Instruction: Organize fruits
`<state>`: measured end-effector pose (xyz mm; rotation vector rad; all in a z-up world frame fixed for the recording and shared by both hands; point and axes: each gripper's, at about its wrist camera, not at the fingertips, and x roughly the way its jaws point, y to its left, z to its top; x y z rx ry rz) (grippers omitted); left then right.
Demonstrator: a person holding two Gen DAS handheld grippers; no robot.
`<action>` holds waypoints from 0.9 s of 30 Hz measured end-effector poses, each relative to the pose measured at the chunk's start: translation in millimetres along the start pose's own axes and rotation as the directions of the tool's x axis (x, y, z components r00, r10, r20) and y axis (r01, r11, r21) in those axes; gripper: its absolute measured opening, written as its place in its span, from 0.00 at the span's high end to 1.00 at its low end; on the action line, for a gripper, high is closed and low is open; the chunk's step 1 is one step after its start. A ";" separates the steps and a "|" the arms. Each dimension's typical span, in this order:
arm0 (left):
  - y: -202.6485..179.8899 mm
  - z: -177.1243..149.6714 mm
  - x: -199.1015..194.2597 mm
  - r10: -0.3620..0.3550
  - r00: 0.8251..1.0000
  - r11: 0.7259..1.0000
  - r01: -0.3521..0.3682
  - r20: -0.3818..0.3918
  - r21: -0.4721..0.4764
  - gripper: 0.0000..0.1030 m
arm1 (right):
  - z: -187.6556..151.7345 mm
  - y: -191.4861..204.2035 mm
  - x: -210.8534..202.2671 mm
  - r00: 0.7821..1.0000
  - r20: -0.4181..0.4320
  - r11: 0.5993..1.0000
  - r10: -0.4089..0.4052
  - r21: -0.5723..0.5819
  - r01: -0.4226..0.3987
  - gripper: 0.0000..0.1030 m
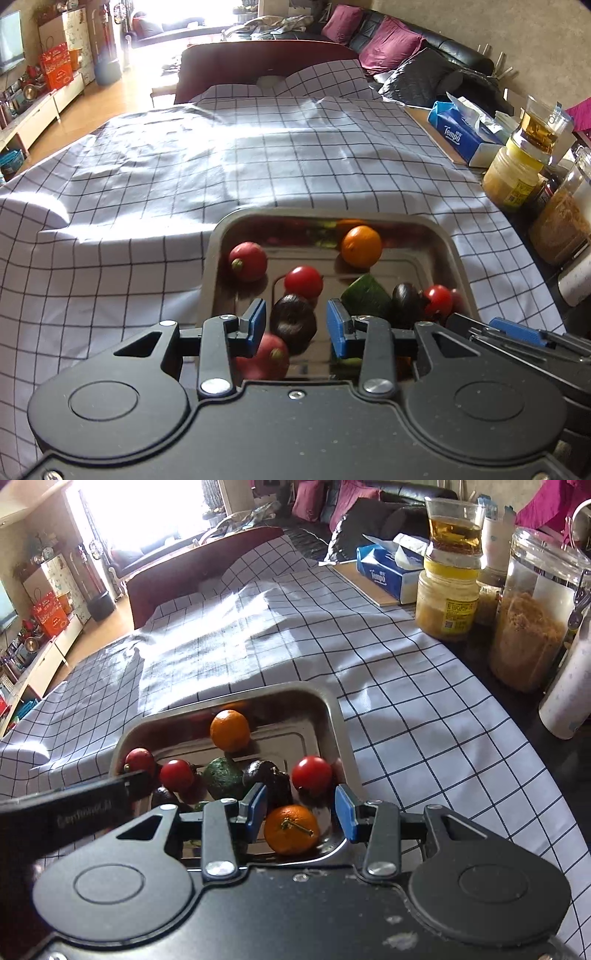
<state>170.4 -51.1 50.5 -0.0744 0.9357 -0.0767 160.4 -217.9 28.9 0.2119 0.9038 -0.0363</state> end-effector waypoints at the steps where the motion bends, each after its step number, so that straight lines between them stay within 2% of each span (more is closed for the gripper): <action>1: 1.3 -2.8 -2.1 0.002 1.000 1.000 -0.002 0.000 -0.001 0.56 | -2.5 2.3 -1.6 1.000 0.003 1.000 -0.001 -0.008 0.001 0.58; 14: 10.4 -44.5 -18.4 0.038 0.998 0.999 -0.039 0.041 0.032 0.51 | -38.5 12.2 -22.6 0.995 0.093 0.998 -0.021 -0.056 0.027 0.58; 24: 5.1 -55.8 -16.9 0.071 0.993 0.995 -0.076 0.091 0.058 0.50 | -59.8 15.4 -32.1 0.981 0.193 0.996 -0.017 -0.081 0.033 0.58; 27: 3.4 -57.7 -14.9 0.075 0.993 0.994 -0.081 0.092 0.070 0.50 | -61.1 13.4 -30.1 0.980 0.197 0.997 0.000 -0.076 0.015 0.58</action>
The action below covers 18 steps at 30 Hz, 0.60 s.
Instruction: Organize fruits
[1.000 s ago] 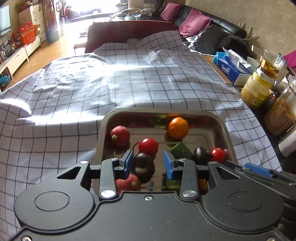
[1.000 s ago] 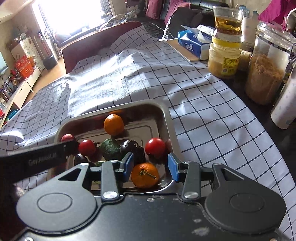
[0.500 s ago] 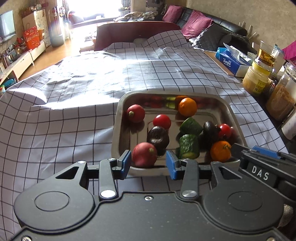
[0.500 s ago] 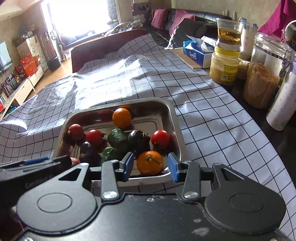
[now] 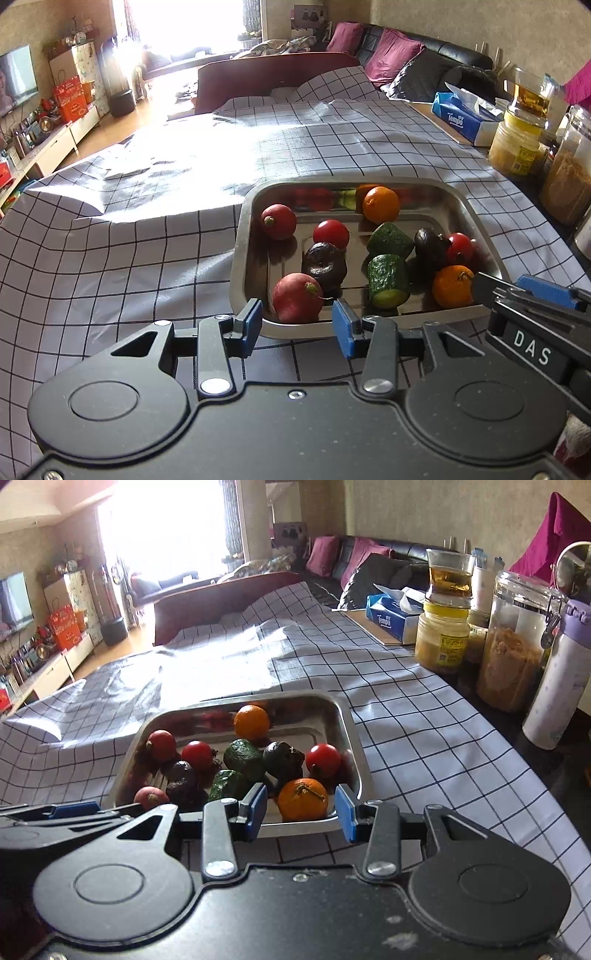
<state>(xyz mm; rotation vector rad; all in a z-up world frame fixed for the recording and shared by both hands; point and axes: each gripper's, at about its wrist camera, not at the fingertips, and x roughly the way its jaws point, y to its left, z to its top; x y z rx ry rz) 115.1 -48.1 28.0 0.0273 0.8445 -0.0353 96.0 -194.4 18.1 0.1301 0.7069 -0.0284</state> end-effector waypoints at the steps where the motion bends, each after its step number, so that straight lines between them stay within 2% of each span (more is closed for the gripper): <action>1: -0.3 -0.6 0.7 0.001 1.000 1.000 -0.001 -0.001 0.003 0.50 | -0.7 -0.3 1.1 1.000 0.000 1.000 0.003 -0.003 -0.003 0.58; 18: -3.9 -4.0 2.6 -0.004 1.000 1.000 0.005 -0.013 0.013 0.50 | -6.7 -0.9 6.7 1.000 0.012 1.000 -0.019 -0.012 0.019 0.58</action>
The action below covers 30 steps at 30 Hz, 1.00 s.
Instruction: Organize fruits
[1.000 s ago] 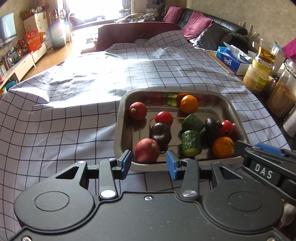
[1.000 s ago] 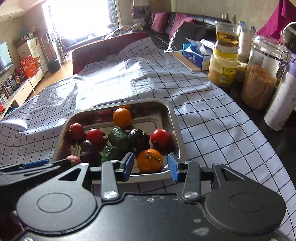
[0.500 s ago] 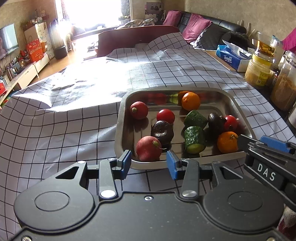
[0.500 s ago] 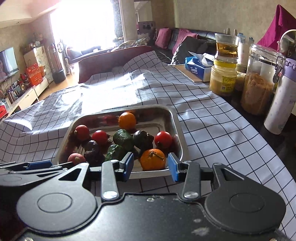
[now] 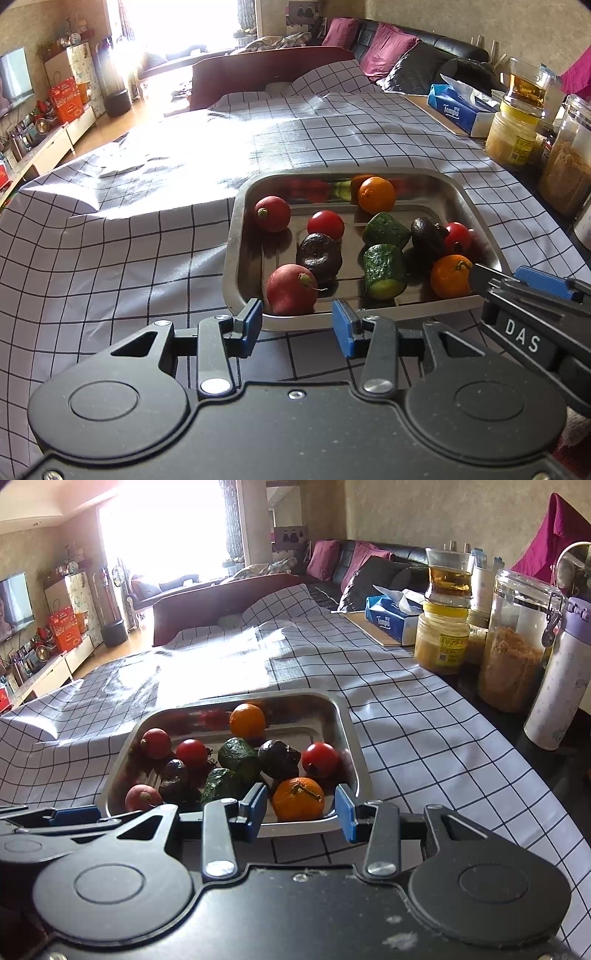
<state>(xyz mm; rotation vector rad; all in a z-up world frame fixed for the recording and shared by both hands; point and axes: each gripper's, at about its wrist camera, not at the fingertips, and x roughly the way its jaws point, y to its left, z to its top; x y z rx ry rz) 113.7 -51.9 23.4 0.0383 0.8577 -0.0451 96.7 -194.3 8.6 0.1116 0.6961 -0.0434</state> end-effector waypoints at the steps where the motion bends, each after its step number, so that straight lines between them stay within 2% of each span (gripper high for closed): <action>1: -0.1 0.0 0.0 -0.001 1.000 1.000 0.001 0.000 0.001 0.50 | -0.3 0.0 0.9 1.000 -0.003 1.000 -0.002 0.001 0.002 0.58; 30: -5.2 -3.0 1.8 -0.007 1.000 1.000 0.007 -0.015 0.020 0.50 | -2.1 -1.8 3.5 1.000 0.001 1.000 -0.011 0.000 0.011 0.58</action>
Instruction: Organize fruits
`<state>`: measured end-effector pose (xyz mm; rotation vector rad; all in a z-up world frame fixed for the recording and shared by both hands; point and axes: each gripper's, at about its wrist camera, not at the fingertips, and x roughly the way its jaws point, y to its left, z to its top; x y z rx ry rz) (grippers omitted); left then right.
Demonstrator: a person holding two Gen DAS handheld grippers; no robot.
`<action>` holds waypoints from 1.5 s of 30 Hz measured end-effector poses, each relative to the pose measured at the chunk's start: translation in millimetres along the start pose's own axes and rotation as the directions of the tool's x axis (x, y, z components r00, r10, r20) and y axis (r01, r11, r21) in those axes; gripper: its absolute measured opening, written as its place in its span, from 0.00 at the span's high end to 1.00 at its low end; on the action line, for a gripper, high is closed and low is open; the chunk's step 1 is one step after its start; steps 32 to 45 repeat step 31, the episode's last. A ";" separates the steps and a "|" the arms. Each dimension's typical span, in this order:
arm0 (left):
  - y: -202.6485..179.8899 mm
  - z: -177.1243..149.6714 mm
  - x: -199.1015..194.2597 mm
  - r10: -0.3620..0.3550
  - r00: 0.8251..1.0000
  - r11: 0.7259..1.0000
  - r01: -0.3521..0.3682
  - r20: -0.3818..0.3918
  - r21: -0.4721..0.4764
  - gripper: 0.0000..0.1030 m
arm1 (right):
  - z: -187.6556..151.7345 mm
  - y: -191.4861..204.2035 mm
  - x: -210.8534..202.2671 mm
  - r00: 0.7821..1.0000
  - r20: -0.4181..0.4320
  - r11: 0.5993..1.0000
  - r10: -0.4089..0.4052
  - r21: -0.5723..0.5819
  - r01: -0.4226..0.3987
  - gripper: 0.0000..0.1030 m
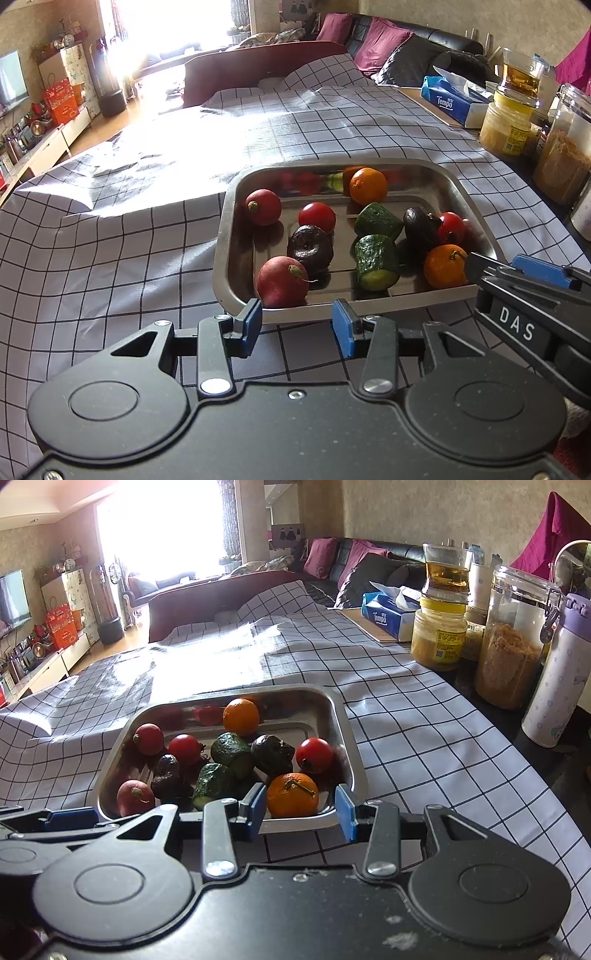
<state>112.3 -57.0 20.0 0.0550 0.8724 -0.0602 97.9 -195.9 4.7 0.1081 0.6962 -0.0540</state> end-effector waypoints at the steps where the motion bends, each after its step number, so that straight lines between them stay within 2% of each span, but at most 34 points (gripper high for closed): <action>1: -0.1 0.0 0.0 0.000 1.000 1.000 0.000 0.000 0.000 0.50 | -0.1 0.0 -0.3 1.000 0.002 1.000 -0.001 0.000 0.001 0.58; 45: -4.6 -1.9 -5.3 0.010 1.000 1.000 -0.011 0.013 0.010 0.50 | -2.0 3.6 -6.1 1.000 0.026 1.000 0.000 -0.022 0.000 0.58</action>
